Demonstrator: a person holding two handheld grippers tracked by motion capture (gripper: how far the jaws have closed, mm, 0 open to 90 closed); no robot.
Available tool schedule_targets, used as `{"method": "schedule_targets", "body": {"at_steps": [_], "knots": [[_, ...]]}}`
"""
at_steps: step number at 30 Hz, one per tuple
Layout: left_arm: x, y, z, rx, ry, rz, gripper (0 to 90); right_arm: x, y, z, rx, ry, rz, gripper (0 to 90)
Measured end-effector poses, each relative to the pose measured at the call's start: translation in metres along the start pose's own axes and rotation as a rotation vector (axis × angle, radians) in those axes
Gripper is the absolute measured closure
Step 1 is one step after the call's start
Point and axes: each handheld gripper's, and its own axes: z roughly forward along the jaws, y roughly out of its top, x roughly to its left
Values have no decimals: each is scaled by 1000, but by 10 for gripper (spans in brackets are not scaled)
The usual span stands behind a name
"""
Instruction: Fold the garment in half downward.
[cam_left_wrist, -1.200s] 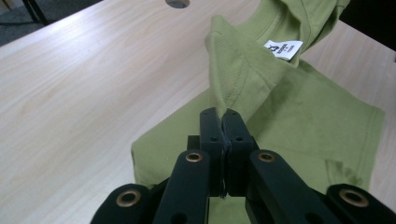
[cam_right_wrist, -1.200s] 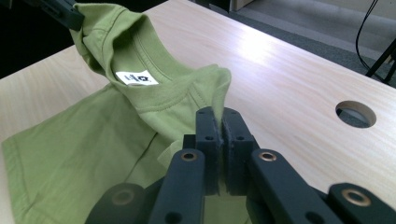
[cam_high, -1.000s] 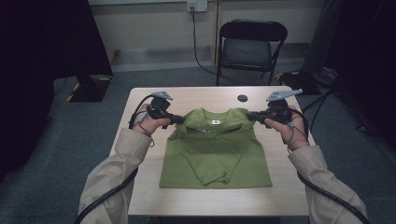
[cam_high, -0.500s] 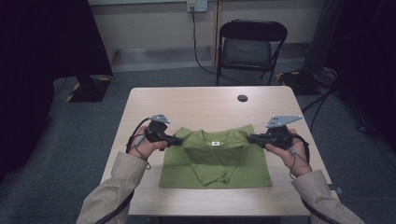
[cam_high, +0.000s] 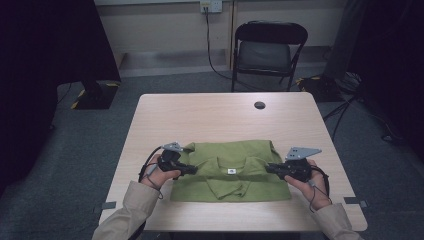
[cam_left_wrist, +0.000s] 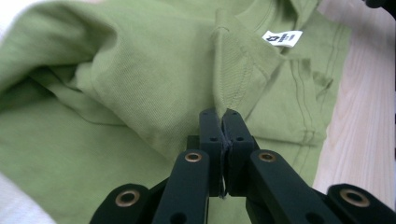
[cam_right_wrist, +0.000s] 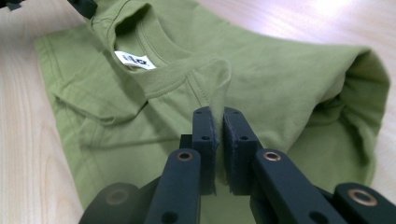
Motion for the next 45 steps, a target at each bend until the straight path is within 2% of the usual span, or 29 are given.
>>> {"method": "schedule_targets", "body": {"at_steps": [6,12,18,22,25,29,30,31,32,34,37,38,40,43,45], "knots": [[-1,-11,2,-15,-7,2,879,4,-12,1,7,-8,-16,830],[-1,-22,2,-17,9,1,796,3,-23,-2,16,-11,-8,810],[-4,-30,1,-33,12,12,794,4,-31,0,17,-3,-11,790],[-5,-35,1,-23,6,13,786,5,-35,-1,22,2,-12,786],[-6,-39,-1,-27,11,17,778,5,-38,-2,26,-1,-14,751],[-7,-44,-5,-19,35,31,726,6,-41,-5,32,-19,-19,649],[-8,-45,-5,-16,42,36,704,5,-42,-6,35,-28,-19,605],[-9,-46,-6,-13,49,54,653,5,-43,-7,39,-32,-21,598],[-9,-47,-7,-17,69,65,573,5,-44,-8,45,-30,-26,567],[-10,-50,-8,-17,97,103,376,4,-46,-9,61,-44,-20,426],[-11,-52,-9,-12,141,164,187,4,-48,-10,73,-58,-21,304],[-11,-53,-9,-8,149,160,164,4,-48,-10,77,-74,-23,245],[-11,-55,-9,0,162,147,121,4,-48,-10,94,-96,-16,180],[-12,-57,-9,25,200,160,93,4,-49,-10,112,-133,-14,73],[-13,-58,-10,45,236,171,60,4,-49,-9,120,-137,-16,55]]}}
